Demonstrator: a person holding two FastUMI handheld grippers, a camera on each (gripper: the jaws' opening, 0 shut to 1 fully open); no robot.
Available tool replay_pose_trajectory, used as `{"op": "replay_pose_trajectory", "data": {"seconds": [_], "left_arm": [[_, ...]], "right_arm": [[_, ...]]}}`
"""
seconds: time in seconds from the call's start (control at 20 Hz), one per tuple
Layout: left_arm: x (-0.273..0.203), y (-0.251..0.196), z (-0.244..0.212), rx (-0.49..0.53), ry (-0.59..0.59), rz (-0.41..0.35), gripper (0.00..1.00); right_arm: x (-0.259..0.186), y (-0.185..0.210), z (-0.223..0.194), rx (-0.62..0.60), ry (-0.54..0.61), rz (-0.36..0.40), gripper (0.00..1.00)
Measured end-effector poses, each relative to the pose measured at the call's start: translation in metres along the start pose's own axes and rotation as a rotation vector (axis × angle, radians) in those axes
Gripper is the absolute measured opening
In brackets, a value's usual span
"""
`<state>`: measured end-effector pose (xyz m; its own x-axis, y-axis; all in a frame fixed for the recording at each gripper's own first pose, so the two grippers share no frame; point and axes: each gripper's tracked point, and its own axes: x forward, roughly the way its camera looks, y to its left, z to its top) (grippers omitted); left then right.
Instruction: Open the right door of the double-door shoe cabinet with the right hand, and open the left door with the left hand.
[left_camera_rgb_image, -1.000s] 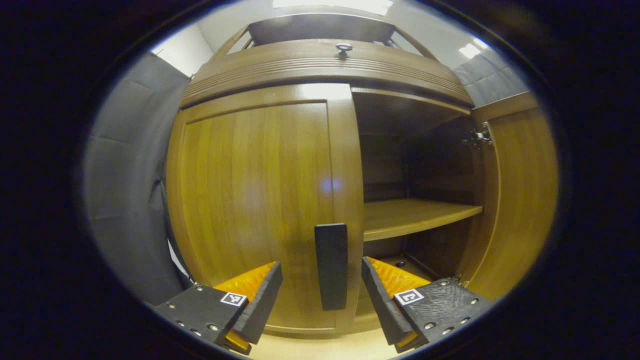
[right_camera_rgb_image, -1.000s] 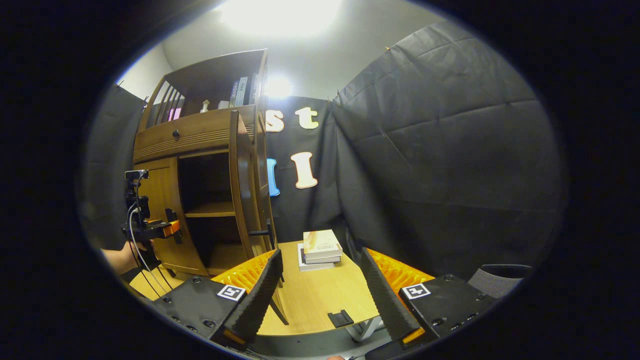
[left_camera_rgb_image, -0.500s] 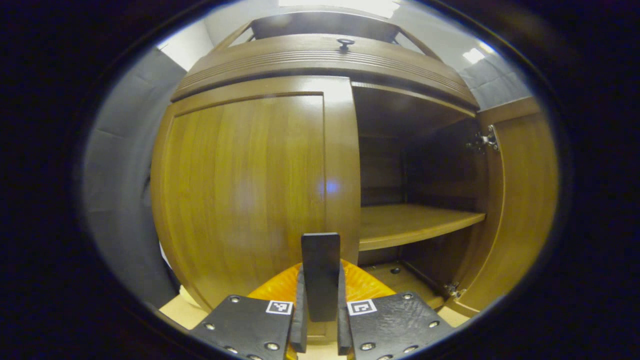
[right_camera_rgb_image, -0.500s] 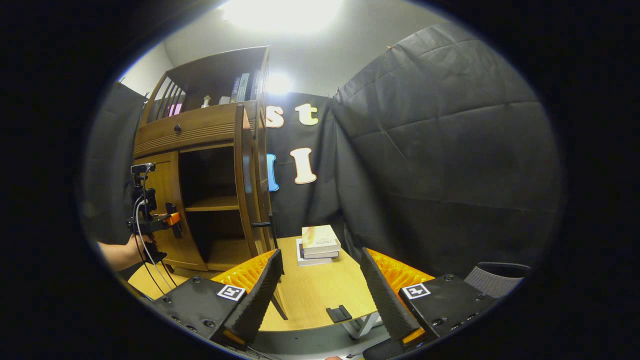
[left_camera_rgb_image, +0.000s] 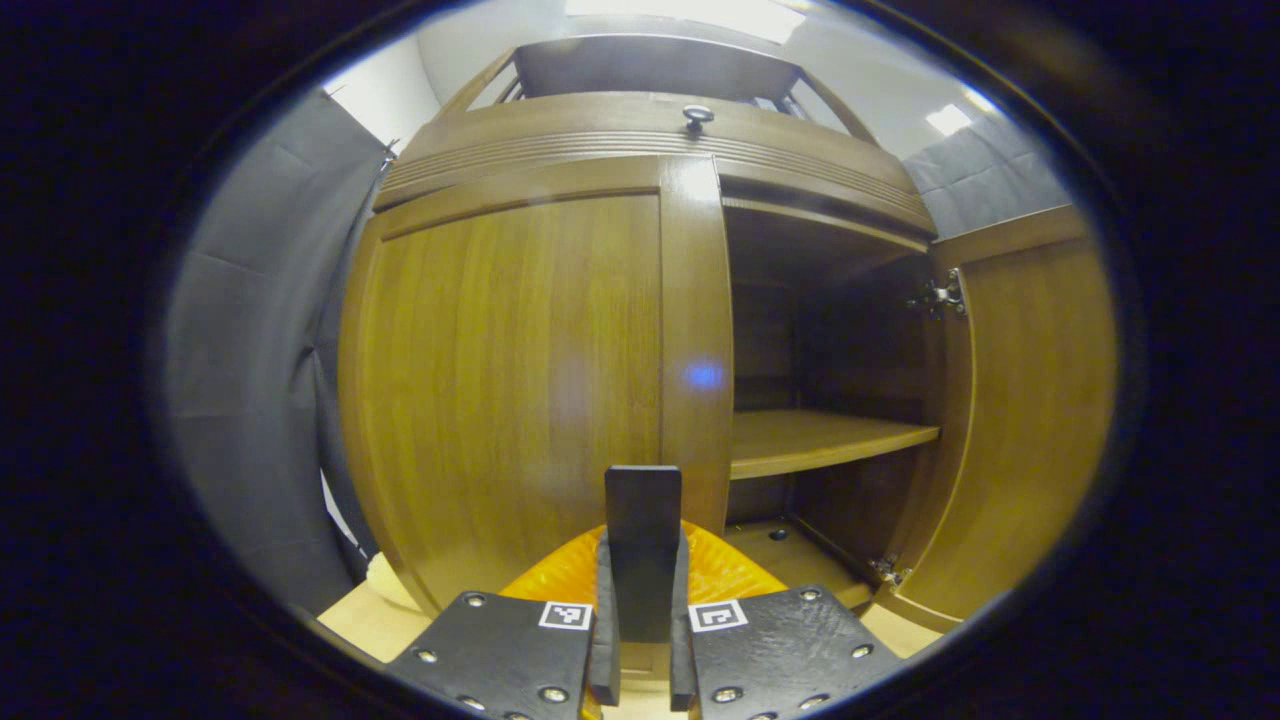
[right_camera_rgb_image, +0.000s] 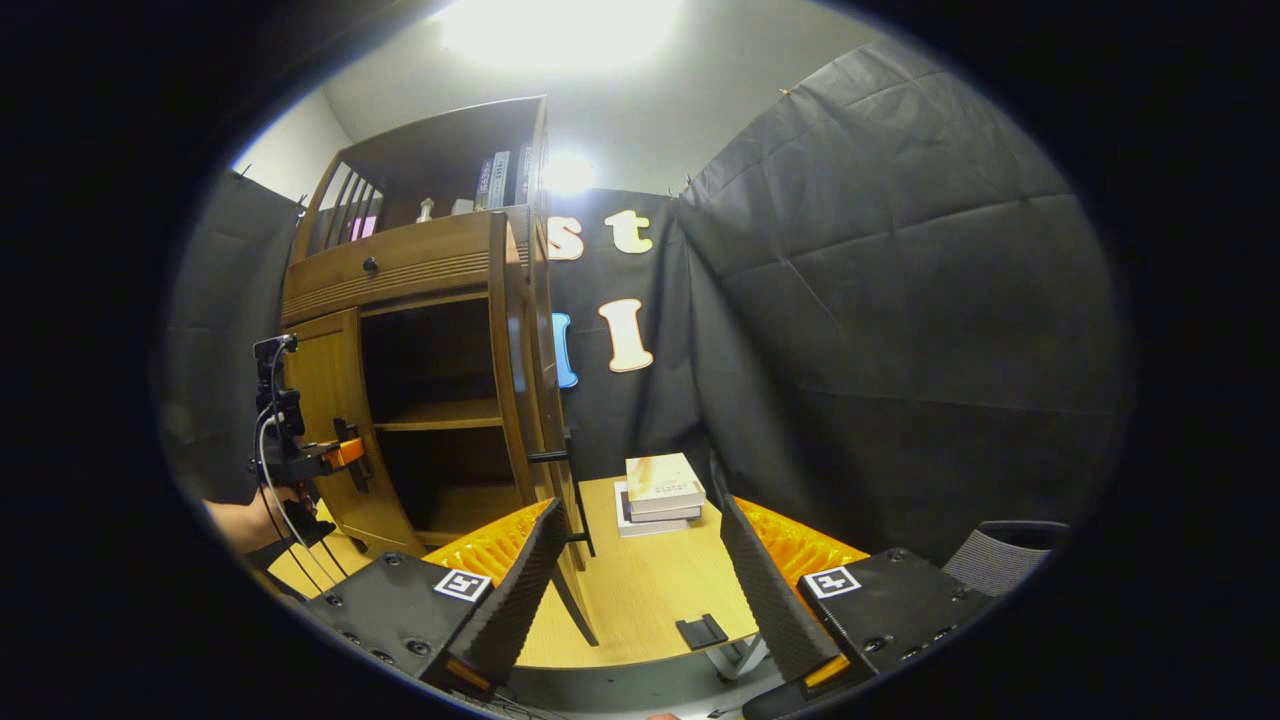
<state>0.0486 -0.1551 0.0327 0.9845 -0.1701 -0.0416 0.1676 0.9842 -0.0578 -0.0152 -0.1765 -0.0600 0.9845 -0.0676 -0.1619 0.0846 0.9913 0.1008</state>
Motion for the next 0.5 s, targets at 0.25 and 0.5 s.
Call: {"op": "replay_pose_trajectory", "data": {"seconds": [0.25, 0.5], "left_arm": [[-0.036, 0.010, -0.001, -0.001, 0.001, -0.016, 0.21], [-0.068, 0.022, 0.000, -0.013, 0.002, -0.009, 0.21]], "right_arm": [[0.004, 0.020, -0.002, -0.010, -0.001, 0.050, 0.98], [0.004, 0.036, 0.002, -0.035, -0.011, 0.086, 0.98]]}}
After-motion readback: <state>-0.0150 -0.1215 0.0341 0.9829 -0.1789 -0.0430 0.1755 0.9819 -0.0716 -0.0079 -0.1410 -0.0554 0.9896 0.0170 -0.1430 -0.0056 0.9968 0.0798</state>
